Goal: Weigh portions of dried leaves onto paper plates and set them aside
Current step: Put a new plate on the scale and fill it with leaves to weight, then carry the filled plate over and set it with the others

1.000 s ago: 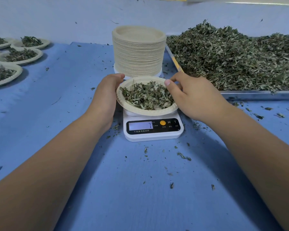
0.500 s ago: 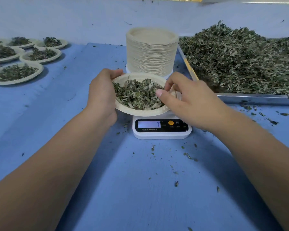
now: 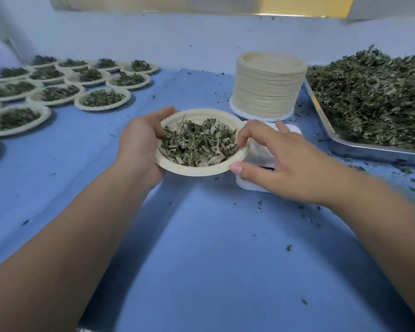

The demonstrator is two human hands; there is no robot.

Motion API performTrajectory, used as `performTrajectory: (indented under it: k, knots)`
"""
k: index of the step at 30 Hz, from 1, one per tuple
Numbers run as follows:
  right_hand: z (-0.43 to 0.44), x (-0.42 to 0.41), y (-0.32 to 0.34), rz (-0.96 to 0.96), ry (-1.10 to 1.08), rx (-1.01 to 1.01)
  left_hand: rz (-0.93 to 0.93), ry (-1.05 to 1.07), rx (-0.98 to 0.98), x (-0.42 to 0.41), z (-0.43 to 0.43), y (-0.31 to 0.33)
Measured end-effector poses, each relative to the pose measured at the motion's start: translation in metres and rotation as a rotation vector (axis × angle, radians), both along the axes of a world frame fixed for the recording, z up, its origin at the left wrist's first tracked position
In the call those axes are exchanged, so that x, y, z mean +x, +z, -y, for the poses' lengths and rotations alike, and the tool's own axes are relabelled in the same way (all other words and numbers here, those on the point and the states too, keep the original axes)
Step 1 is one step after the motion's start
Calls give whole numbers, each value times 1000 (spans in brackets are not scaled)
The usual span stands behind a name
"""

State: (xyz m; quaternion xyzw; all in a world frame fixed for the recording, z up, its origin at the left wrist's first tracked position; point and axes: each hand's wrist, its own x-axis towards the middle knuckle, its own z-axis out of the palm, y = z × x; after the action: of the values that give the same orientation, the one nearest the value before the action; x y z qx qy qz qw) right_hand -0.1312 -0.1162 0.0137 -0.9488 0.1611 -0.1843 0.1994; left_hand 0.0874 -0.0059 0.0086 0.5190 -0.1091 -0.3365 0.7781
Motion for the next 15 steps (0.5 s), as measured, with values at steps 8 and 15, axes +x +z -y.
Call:
performTrajectory:
  k: [8, 15]
  knots:
    - [-25, 31, -3, -64, 101, -66, 42, 68, 49, 15, -40, 5]
    - [-34, 58, -4, -31, 120, -22, 56, 98, 58, 33, -64, 4]
